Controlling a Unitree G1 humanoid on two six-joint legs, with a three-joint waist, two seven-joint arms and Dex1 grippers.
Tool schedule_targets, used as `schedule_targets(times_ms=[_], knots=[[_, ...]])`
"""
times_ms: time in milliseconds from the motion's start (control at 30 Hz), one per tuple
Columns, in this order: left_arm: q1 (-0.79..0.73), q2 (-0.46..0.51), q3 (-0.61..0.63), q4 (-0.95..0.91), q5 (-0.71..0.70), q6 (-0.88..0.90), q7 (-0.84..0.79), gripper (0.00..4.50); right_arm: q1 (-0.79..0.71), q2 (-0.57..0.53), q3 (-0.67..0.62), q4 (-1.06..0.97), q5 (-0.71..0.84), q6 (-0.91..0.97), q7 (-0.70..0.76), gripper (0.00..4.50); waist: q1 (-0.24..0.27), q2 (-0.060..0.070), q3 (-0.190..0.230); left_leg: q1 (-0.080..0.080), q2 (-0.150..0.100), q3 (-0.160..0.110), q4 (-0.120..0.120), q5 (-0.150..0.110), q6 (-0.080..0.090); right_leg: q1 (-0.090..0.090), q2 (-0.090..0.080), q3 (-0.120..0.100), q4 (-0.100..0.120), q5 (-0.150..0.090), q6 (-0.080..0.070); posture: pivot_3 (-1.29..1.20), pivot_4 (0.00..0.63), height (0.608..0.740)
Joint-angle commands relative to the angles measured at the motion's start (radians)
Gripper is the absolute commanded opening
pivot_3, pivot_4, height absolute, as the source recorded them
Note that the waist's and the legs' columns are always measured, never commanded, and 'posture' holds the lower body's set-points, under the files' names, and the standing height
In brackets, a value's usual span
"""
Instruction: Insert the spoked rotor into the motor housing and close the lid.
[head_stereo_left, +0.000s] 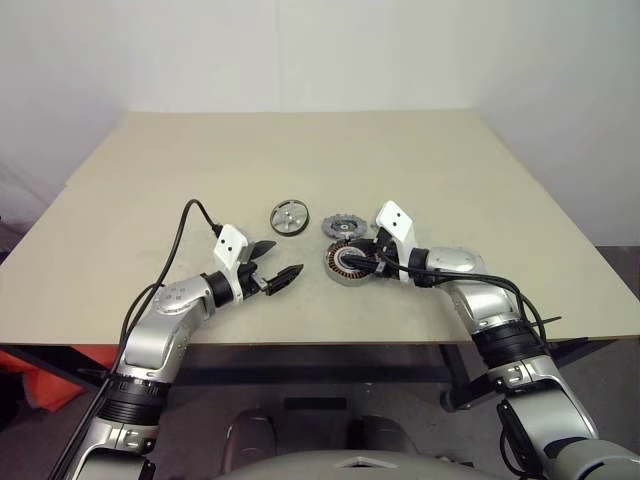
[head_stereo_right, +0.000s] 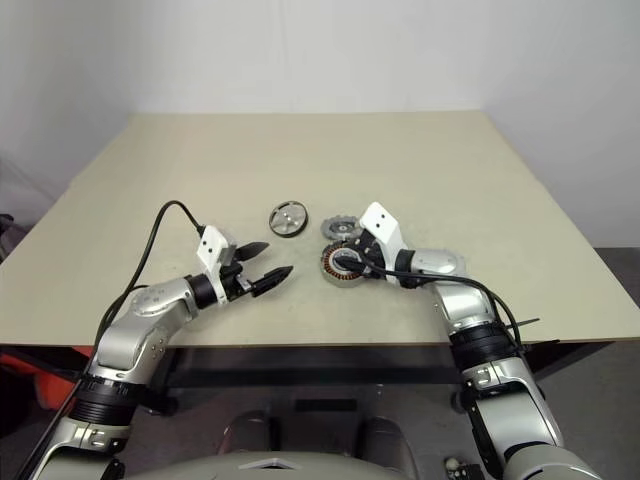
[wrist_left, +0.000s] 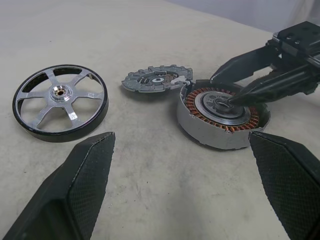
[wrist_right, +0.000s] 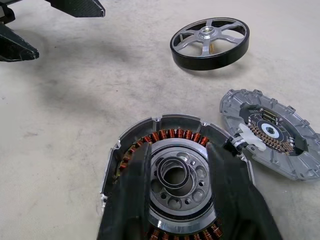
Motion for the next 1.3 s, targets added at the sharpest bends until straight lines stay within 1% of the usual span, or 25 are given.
schedule_targets(times_ms=[33,100,200,233,333,667,933,1300], knots=[[-0.012,0.006,0.007,-0.030,0.000,-0.006,0.002,4.50,-0.031,0.001,-0.017,-0.032,0.010,-0.011,-0.006,2.10,0.000,0.000,0.000,0.000,0.000,0.000,0.000,0.000,0.000,0.000,0.000,0.000,0.000,0.000,0.000,0.00,0.000,0.740],[-0.013,0.005,0.007,-0.029,0.000,-0.006,0.002,4.50,-0.033,0.004,-0.018,-0.029,0.015,-0.012,-0.005,2.10,0.000,0.000,0.000,0.000,0.000,0.000,0.000,0.000,0.000,0.000,0.000,0.000,0.000,0.000,0.000,0.00,0.000,0.740],[-0.013,0.005,0.006,-0.028,0.001,-0.007,0.002,4.50,-0.036,0.006,-0.017,-0.027,0.021,0.000,0.001,1.49,0.000,0.000,0.000,0.000,0.000,0.000,0.000,0.000,0.000,0.000,0.000,0.000,0.000,0.000,0.000,0.00,0.000,0.740],[-0.014,0.005,0.006,-0.027,0.002,-0.007,0.002,4.50,-0.036,0.007,-0.017,-0.027,0.020,0.001,0.002,1.18,0.000,0.000,0.000,0.000,0.000,0.000,0.000,0.000,0.000,0.000,0.000,0.000,0.000,0.000,0.000,0.00,0.000,0.740],[-0.015,0.005,0.007,-0.026,0.002,-0.006,0.003,4.50,-0.039,0.009,-0.017,-0.020,0.013,-0.001,-0.004,0.08,0.000,0.000,0.000,0.000,0.000,0.000,0.000,0.000,0.000,0.000,0.000,0.000,0.000,0.000,0.000,0.00,0.000,0.740],[-0.011,0.005,0.007,-0.028,0.005,-0.007,0.009,4.50,-0.040,0.012,0.016,0.001,-0.021,-0.020,-0.008,0.03,0.000,0.000,0.000,0.000,0.000,0.000,0.000,0.000,0.000,0.000,0.000,0.000,0.000,0.000,0.000,0.00,0.000,0.740],[-0.006,0.005,0.007,-0.031,0.007,-0.007,0.013,4.50,-0.043,0.014,0.034,0.073,-0.065,-0.049,-0.032,0.03,0.000,0.000,0.000,0.000,0.000,0.000,0.000,0.000,0.000,0.000,0.000,0.000,0.000,0.000,0.000,0.00,0.000,0.740],[-0.008,0.009,0.007,-0.029,0.012,-0.005,0.013,4.50,-0.028,-0.018,0.023,0.037,-0.063,-0.043,-0.027,0.03,0.000,0.000,0.000,0.001,0.000,0.000,0.000,0.000,0.000,0.001,0.000,0.000,0.000,0.000,0.000,0.00,0.000,0.740]])
